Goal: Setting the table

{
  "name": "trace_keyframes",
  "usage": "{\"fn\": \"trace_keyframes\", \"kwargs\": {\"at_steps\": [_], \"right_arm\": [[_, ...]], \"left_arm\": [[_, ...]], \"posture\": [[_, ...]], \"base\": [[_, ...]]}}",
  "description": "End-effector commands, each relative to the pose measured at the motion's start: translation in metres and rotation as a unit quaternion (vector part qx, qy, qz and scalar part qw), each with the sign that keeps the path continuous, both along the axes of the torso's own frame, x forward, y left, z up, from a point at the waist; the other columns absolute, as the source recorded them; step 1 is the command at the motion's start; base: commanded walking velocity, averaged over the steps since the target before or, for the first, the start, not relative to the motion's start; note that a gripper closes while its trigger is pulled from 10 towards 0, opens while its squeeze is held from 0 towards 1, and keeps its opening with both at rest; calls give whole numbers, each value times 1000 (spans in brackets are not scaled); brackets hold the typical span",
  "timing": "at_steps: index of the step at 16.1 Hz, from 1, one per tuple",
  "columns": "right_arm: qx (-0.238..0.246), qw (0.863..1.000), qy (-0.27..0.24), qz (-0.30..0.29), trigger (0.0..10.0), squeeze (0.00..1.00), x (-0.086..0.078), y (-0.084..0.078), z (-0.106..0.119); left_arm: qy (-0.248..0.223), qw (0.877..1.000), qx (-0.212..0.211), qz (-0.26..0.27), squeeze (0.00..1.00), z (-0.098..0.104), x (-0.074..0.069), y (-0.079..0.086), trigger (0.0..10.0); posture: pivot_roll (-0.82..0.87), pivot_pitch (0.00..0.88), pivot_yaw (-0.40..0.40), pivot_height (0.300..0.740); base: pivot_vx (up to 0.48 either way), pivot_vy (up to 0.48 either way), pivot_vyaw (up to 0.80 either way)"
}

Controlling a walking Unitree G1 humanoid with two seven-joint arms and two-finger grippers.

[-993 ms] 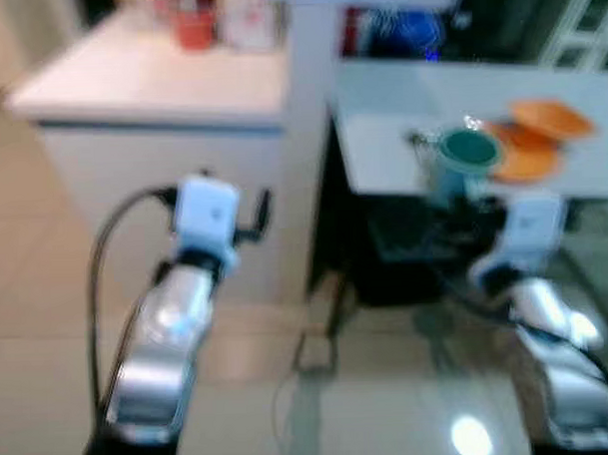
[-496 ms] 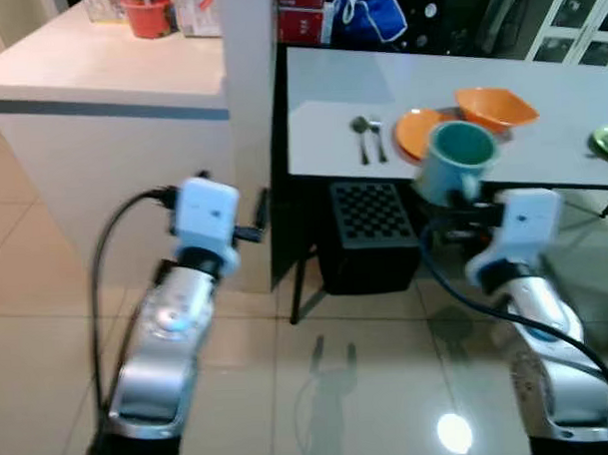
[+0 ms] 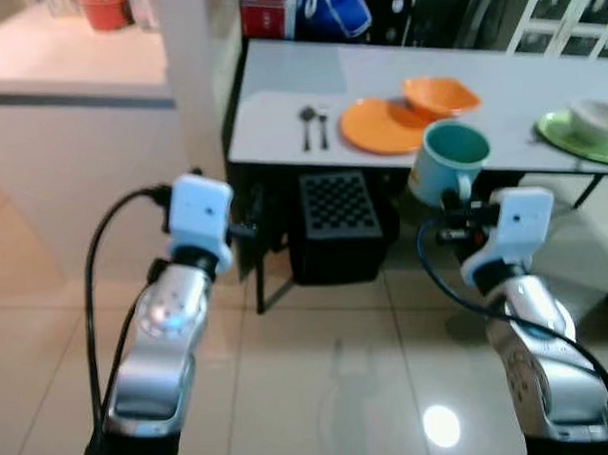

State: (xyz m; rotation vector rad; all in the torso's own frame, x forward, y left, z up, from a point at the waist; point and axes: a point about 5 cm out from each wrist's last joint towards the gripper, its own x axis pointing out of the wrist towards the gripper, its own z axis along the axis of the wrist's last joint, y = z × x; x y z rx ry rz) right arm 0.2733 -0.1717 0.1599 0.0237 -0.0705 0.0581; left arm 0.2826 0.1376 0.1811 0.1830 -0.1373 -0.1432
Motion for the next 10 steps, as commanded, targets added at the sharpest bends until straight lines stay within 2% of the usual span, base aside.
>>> {"fn": "trace_keyframes", "kwargs": {"at_steps": [1,4,6,10], "right_arm": [[-3,1000,-6,-15,10000,0,-1,-8,4],[-1,1000,-8,-16,10000,0,-1,-8,4],[13,999,-21,-25,10000,0,0,-9,11],[25,997,-54,-39,10000,0,5,-11,29]], "left_arm": [[19,999,-30,-7,0,-1,2,-7,10000],[11,1000,-9,6,0,1,3,-5,10000],[-4,1000,-24,9,0,6,4,-3,10000],[-26,999,-10,17,0,13,6,0,10000]], "posture": [[13,0,-36,740],[14,0,-35,740],[16,0,-34,740],[16,0,-30,740]], "base": [[0,480,0],[0,325,0],[0,0,0],[0,0,0]]}}
